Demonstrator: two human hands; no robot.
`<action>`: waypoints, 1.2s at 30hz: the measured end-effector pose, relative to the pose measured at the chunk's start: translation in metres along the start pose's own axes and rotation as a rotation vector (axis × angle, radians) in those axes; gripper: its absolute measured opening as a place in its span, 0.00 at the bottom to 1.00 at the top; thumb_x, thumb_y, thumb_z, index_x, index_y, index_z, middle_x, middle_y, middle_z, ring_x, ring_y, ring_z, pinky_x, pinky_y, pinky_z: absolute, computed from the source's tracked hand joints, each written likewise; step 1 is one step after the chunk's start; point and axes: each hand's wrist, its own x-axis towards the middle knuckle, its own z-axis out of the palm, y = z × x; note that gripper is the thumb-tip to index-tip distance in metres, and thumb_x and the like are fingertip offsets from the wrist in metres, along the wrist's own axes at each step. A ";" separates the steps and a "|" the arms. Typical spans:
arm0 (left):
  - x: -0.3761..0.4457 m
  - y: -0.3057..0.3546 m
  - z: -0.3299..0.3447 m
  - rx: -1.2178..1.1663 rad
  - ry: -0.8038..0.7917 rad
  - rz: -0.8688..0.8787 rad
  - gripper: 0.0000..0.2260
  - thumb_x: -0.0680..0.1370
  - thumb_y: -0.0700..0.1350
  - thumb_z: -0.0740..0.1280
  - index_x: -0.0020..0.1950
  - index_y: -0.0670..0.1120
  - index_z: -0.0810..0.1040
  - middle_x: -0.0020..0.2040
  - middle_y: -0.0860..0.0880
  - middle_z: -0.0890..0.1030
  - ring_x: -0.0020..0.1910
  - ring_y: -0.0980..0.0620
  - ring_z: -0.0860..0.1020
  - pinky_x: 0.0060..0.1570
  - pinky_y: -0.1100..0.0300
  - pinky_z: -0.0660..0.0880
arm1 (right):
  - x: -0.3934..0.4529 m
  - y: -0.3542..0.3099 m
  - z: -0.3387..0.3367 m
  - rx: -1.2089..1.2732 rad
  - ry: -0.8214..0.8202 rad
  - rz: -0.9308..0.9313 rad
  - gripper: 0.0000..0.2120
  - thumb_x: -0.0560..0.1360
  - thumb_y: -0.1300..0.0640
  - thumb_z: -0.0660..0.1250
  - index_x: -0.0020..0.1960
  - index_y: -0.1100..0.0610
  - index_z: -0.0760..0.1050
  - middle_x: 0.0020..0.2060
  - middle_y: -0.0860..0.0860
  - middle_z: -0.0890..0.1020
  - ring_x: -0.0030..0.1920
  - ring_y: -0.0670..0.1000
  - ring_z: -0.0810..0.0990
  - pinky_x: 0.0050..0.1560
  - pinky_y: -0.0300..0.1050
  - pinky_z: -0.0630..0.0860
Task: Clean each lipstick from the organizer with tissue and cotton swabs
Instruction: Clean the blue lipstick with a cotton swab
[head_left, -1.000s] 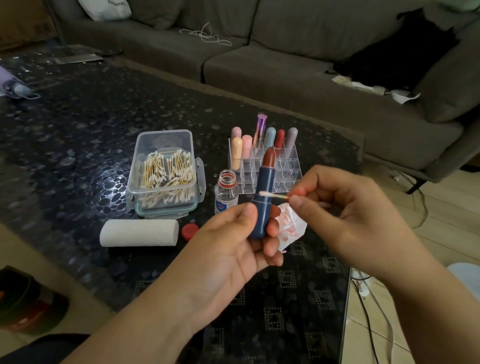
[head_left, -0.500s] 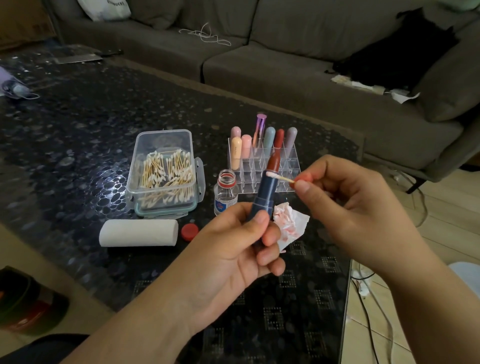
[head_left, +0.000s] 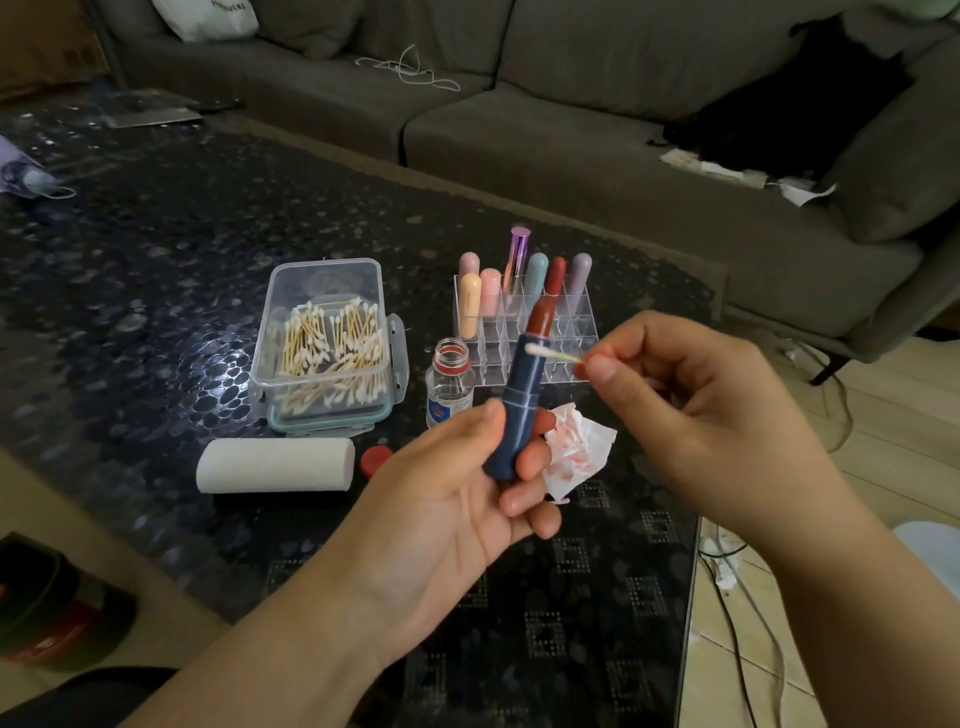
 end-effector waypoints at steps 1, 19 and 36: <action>0.000 0.000 0.000 -0.004 -0.007 0.000 0.13 0.74 0.47 0.64 0.52 0.39 0.74 0.33 0.47 0.71 0.29 0.54 0.65 0.31 0.60 0.73 | 0.000 0.001 -0.001 0.010 0.007 0.003 0.06 0.75 0.53 0.65 0.41 0.53 0.77 0.28 0.45 0.76 0.27 0.42 0.72 0.28 0.29 0.67; 0.001 -0.003 0.002 0.051 0.052 0.045 0.12 0.73 0.45 0.60 0.46 0.39 0.79 0.33 0.46 0.74 0.29 0.53 0.70 0.30 0.60 0.73 | 0.000 0.003 -0.002 0.000 -0.026 -0.011 0.06 0.76 0.54 0.66 0.41 0.52 0.76 0.27 0.44 0.75 0.27 0.42 0.71 0.29 0.29 0.66; 0.002 -0.004 -0.003 0.077 0.001 0.062 0.05 0.72 0.43 0.63 0.46 0.43 0.72 0.31 0.50 0.70 0.28 0.55 0.67 0.32 0.61 0.73 | 0.000 0.002 0.000 -0.009 -0.070 -0.040 0.05 0.74 0.53 0.64 0.41 0.52 0.77 0.28 0.49 0.76 0.26 0.43 0.71 0.28 0.30 0.66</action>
